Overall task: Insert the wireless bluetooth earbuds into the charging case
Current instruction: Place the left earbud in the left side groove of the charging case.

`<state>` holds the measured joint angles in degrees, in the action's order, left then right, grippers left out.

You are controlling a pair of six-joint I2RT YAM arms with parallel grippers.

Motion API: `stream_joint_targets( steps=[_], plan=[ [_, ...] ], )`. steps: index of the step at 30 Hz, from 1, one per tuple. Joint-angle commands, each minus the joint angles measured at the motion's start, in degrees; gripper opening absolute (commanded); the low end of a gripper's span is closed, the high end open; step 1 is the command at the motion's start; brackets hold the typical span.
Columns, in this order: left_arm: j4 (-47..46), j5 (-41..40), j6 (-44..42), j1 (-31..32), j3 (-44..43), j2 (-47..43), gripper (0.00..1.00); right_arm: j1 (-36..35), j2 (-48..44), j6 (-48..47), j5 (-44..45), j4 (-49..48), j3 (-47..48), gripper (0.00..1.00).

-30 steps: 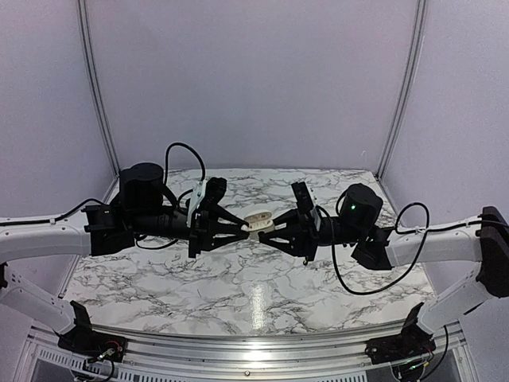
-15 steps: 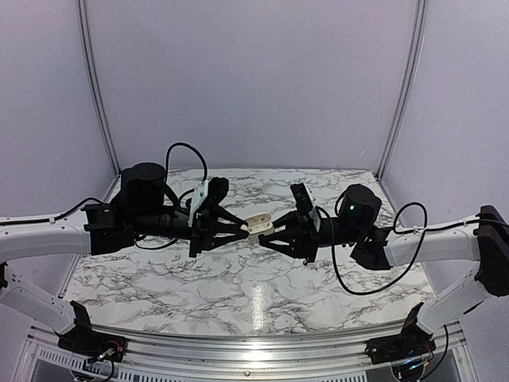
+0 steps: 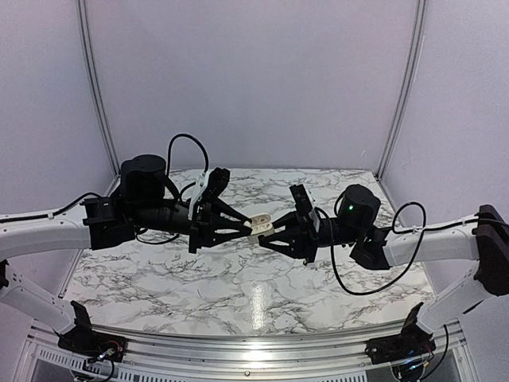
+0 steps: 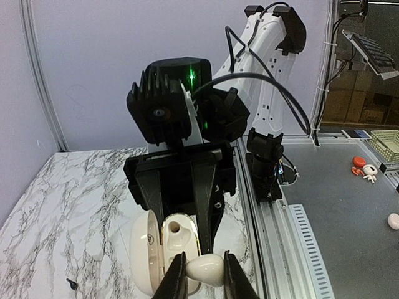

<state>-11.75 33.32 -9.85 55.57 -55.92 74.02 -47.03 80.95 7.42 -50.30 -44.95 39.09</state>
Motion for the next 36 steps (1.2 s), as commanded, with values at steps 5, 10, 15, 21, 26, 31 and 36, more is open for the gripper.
stream_joint_targets(
  steps=[5, 10, 15, 21, 26, 31, 36],
  plan=[
    [-0.6, 0.3, 0.3, 0.1, -1.9, 1.0, 0.00, -0.2, 0.7, -0.3, -0.5, -0.6, 0.4, 0.00],
    [-0.6, -0.9, 0.7, 0.1, -2.0, 2.1, 0.00, -0.2, 0.6, -0.2, -0.7, -0.6, 0.5, 0.00],
    [-0.6, -2.3, 1.0, 0.1, -1.9, 2.8, 0.00, -0.5, 0.6, -0.5, -1.1, -0.6, 0.5, 0.00],
    [-0.2, -3.6, 0.9, -0.3, -2.0, 2.9, 0.00, -0.7, 0.1, -1.9, -1.3, 0.7, 0.6, 0.00],
    [1.0, -4.7, 1.1, -0.7, -2.3, 3.3, 0.00, -0.7, 0.0, -2.2, -1.4, 0.8, 0.6, 0.00],
    [1.8, -4.4, 0.8, -0.8, -2.3, 3.5, 0.00, -0.7, -0.3, -2.1, -1.6, 0.5, 0.5, 0.00],
    [4.0, -2.1, -0.6, -0.8, -2.6, 4.4, 0.01, -0.8, -0.7, -1.7, -2.0, 0.0, 0.5, 0.00]
  ],
)
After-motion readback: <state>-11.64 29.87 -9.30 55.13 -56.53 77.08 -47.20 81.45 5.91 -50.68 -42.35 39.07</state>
